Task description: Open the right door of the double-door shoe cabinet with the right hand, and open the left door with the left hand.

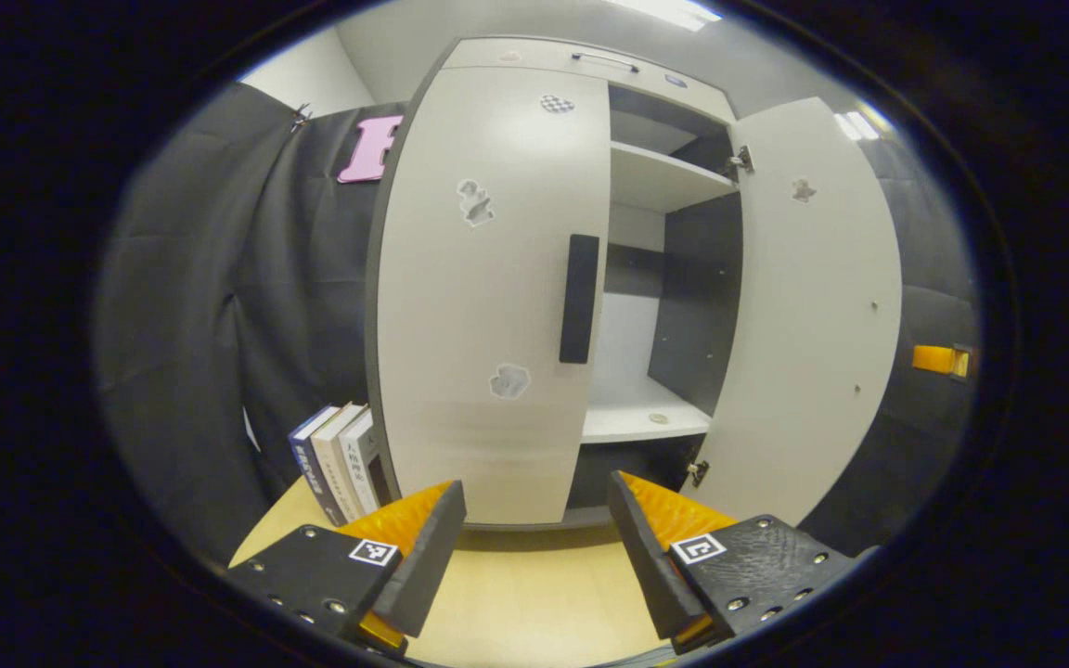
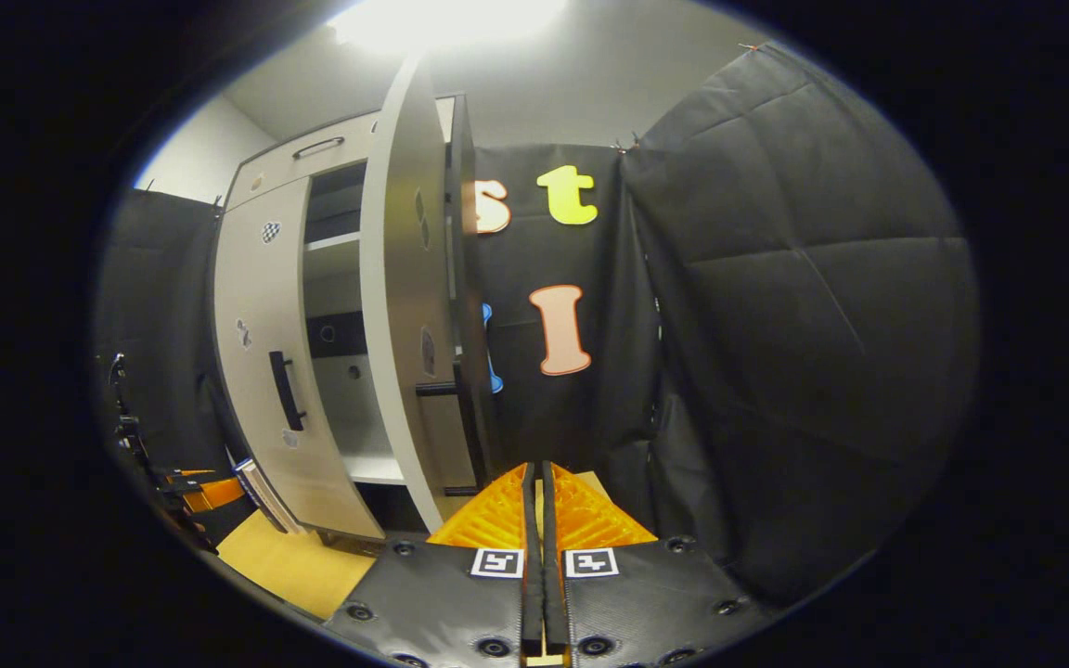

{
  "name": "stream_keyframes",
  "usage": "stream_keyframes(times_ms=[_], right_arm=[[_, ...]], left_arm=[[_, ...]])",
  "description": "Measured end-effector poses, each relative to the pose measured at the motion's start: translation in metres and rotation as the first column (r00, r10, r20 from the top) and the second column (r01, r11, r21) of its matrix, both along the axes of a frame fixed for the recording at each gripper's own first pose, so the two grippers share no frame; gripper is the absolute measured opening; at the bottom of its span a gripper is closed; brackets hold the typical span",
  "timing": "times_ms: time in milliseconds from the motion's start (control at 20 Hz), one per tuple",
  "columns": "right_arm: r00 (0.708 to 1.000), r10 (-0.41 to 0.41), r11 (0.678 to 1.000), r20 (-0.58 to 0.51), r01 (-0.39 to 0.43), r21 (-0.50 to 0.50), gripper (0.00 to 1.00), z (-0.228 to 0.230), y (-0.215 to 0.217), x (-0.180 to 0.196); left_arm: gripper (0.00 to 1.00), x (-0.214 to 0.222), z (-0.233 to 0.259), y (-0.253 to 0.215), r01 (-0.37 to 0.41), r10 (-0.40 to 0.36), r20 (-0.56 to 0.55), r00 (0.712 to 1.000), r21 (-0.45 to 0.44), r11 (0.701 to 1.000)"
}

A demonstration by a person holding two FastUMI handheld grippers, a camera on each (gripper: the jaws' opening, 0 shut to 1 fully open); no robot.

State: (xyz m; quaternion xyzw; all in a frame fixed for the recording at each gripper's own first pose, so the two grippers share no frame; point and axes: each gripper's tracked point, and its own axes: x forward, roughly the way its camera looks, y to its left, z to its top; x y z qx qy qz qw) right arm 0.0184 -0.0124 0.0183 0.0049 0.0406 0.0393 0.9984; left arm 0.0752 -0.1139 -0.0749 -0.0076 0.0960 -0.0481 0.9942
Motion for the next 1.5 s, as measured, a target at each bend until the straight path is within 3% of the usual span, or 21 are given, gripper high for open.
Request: stream_keyframes(times_ms=[250, 300, 350, 400, 450, 550, 700, 750, 800, 900, 950, 1050, 1100, 1150, 1200, 1300, 1350, 1450, 1500], right_arm=[[0.984, -0.174, 0.983, 0.020, 0.175, -0.049, 0.02, 0.009, -0.028, -0.008], [0.980, -0.198, 0.979, 0.014, 0.199, -0.049, 0.10, 0.009, -0.031, -0.013], [0.971, -0.240, 0.970, 0.005, 0.240, -0.047, 0.12, 0.007, -0.038, -0.014], [0.962, -0.274, 0.961, 0.001, 0.274, -0.046, 0.22, 0.004, -0.043, -0.014], [0.957, -0.291, 0.956, 0.004, 0.291, -0.047, 0.22, 0.003, -0.046, -0.016], [0.956, -0.295, 0.955, 0.001, 0.294, -0.041, 0.41, -0.001, -0.050, -0.010], [0.947, -0.322, 0.947, -0.009, 0.322, -0.019, 0.97, -0.006, -0.070, 0.011], [0.947, -0.321, 0.947, -0.007, 0.321, 0.001, 0.92, -0.006, -0.075, 0.022], [0.948, -0.317, 0.948, 0.001, 0.317, 0.022, 0.96, -0.004, -0.081, 0.033], [0.952, -0.305, 0.951, 0.014, 0.304, 0.049, 0.92, -0.002, -0.093, 0.058], [0.954, -0.300, 0.953, 0.013, 0.299, 0.056, 0.96, -0.004, -0.100, 0.068], [0.960, -0.281, 0.958, 0.002, 0.280, 0.066, 0.92, -0.008, -0.107, 0.090], [0.963, -0.268, 0.961, 0.000, 0.268, 0.073, 0.97, -0.009, -0.108, 0.099], [0.967, -0.256, 0.964, -0.002, 0.256, 0.076, 0.92, -0.011, -0.109, 0.108], [0.970, -0.242, 0.967, -0.007, 0.242, 0.074, 0.97, -0.013, -0.110, 0.116], [0.975, -0.220, 0.974, -0.021, 0.220, 0.050, 0.92, -0.022, -0.113, 0.132], [0.975, -0.219, 0.975, -0.028, 0.220, 0.030, 0.97, -0.024, -0.117, 0.139], [0.973, -0.229, 0.973, -0.014, 0.229, 0.001, 0.92, -0.024, -0.125, 0.152], [0.975, -0.223, 0.975, -0.008, 0.223, 0.000, 0.97, -0.023, -0.126, 0.158]], left_arm=[[0.91, 0.028, 0.025, -0.001, 0.117, -0.116, 0.060, 0.992, -0.021, 0.993], [0.92, 0.034, 0.033, -0.004, 0.143, -0.140, 0.075, 0.987, -0.036, 0.989], [0.91, 0.038, 0.042, -0.006, 0.161, -0.156, 0.092, 0.983, -0.045, 0.986], [0.90, 0.045, 0.050, -0.007, 0.169, -0.163, 0.114, 0.980, -0.048, 0.984], [0.90, 0.051, 0.057, -0.007, 0.173, -0.165, 0.135, 0.977, -0.048, 0.984], [0.90, 0.060, 0.068, -0.008, 0.169, -0.159, 0.162, 0.974, -0.047, 0.984], [0.91, 0.077, 0.078, -0.012, 0.137, -0.128, 0.180, 0.975, -0.041, 0.990], [0.90, 0.082, 0.080, -0.013, 0.123, -0.114, 0.184, 0.976, -0.039, 0.992], [0.91, 0.087, 0.082, -0.014, 0.106, -0.097, 0.186, 0.978, -0.037, 0.994], [0.90, 0.101, 0.085, -0.022, 0.076, -0.069, 0.188, 0.980, -0.031, 0.997], [0.91, 0.107, 0.087, -0.025, 0.061, -0.056, 0.192, 0.980, -0.023, 0.998], [0.90, 0.120, 0.088, -0.035, 0.049, -0.045, 0.190, 0.981, -0.020, 0.999], [0.91, 0.127, 0.086, -0.039, 0.040, -0.035, 0.185, 0.982, -0.027, 0.999], [0.91, 0.134, 0.083, -0.040, 0.023, -0.016, 0.179, 0.984, -0.035, 0.999], [0.91, 0.141, 0.082, -0.042, 0.005, 0.002, 0.174, 0.985, -0.038, 0.999], [0.90, 0.155, 0.083, -0.043, -0.033, 0.038, 0.171, 0.984, -0.032, 0.999], [0.90, 0.159, 0.082, -0.043, -0.049, 0.053, 0.170, 0.984, -0.031, 0.998], [0.90, 0.168, 0.083, -0.040, -0.083, 0.088, 0.176, 0.980, -0.032, 0.996], [0.89, 0.173, 0.082, -0.039, -0.094, 0.099, 0.170, 0.980, -0.038, 0.995]])
